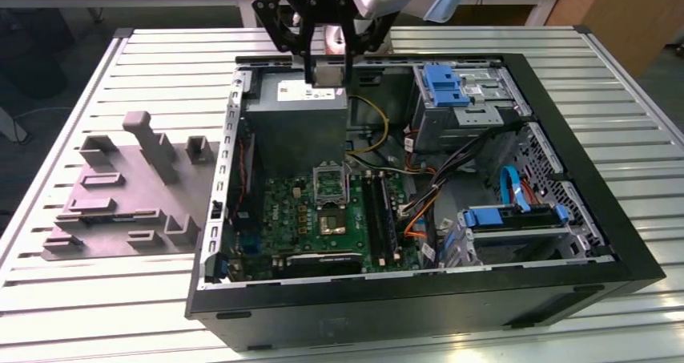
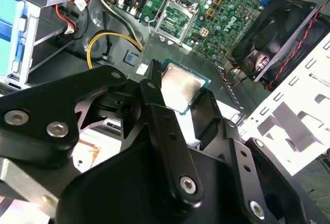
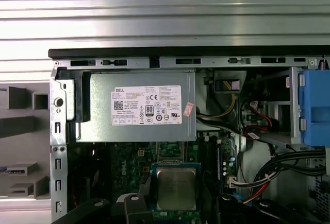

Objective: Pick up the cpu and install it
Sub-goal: 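Place the cpu into insertion slot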

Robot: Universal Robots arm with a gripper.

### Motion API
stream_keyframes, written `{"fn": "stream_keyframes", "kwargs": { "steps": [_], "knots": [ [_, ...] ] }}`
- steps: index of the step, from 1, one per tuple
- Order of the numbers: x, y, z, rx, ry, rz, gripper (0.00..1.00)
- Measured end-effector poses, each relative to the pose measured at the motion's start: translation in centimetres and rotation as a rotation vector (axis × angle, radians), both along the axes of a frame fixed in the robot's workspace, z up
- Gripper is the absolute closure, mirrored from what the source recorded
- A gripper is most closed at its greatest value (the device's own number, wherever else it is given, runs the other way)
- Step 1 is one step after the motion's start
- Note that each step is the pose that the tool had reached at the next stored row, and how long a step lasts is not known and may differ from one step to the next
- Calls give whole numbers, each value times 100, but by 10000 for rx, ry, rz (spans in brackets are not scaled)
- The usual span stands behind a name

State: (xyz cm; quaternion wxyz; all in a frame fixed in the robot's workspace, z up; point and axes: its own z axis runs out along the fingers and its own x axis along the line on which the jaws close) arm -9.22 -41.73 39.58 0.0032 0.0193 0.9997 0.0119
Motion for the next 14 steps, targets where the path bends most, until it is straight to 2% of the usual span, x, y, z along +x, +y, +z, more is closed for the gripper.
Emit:
{"fn": "stream_keyframes", "kwargs": {
  "steps": [14],
  "knots": [
    [0, -27, -4, 0, 0, -31, 53]
  ]
}}
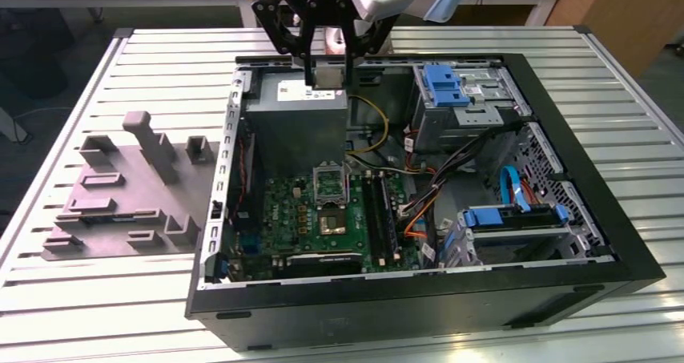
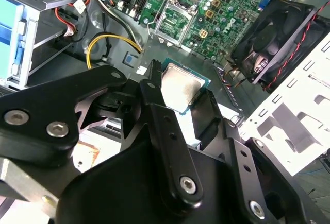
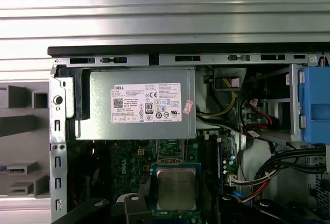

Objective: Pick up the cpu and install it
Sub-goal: 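Place the cpu into insertion slot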

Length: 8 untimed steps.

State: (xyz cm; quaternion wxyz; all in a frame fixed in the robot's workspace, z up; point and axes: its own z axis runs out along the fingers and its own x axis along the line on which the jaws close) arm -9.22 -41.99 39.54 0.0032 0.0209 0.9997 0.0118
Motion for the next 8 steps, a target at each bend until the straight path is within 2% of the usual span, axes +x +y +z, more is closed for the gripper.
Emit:
{"fn": "stream_keyframes", "kwargs": {
  "steps": [8],
  "knots": [
    [0, -25, -4, 1, -1, 0, 53]
  ]
}}
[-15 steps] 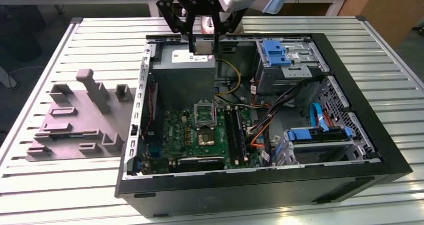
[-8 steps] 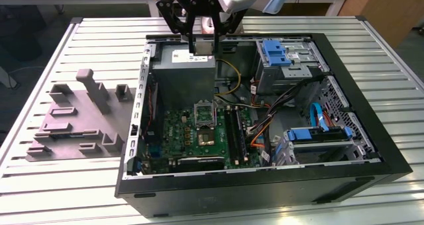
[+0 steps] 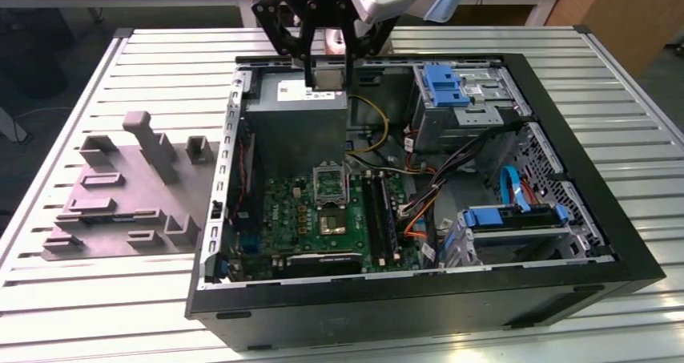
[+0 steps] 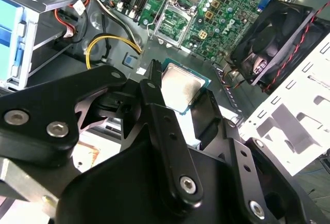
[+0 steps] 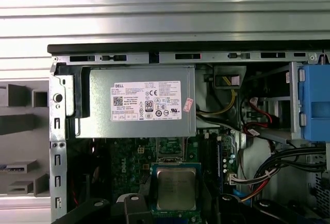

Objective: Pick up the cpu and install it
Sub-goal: 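Place the cpu into insertion slot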

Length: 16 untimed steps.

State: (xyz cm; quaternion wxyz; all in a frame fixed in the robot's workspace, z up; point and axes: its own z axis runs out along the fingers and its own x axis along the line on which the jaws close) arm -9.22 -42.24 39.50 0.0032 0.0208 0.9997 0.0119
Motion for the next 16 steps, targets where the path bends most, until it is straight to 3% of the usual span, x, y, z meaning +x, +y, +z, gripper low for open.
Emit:
{"fn": "stream_keyframes", "kwargs": {
  "steps": [10, 16],
  "knots": [
    [0, -51, -1, -1, 1, -1, 53],
    [0, -56, -1, 0, 1, 0, 53]
  ]
}}
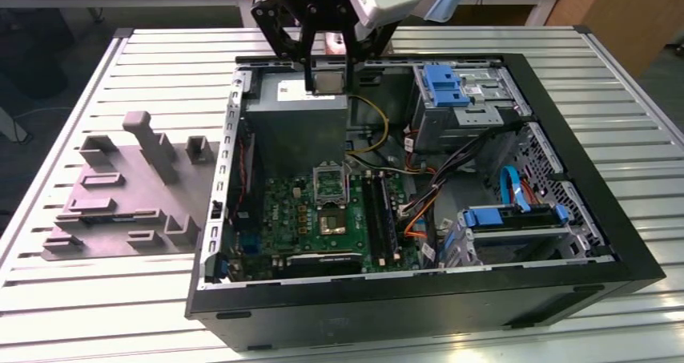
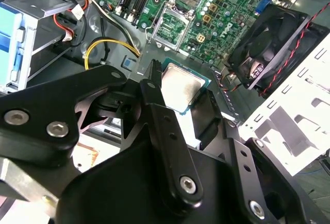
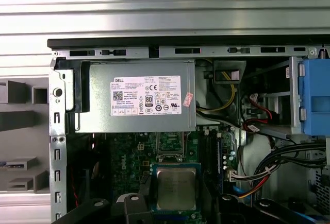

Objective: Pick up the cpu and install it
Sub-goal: 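Place the cpu into insertion slot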

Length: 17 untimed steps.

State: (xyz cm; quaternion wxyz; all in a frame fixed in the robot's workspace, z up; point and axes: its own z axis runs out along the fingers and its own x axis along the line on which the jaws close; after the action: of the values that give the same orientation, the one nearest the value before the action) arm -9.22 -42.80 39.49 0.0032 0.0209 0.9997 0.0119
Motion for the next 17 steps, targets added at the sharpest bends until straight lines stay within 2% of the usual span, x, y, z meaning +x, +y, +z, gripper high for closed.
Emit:
{"fn": "stream_keyframes", "kwargs": {
  "steps": [17],
  "knots": [
    [-5, -5, 0, 1, -1, 0, 53]
  ]
}}
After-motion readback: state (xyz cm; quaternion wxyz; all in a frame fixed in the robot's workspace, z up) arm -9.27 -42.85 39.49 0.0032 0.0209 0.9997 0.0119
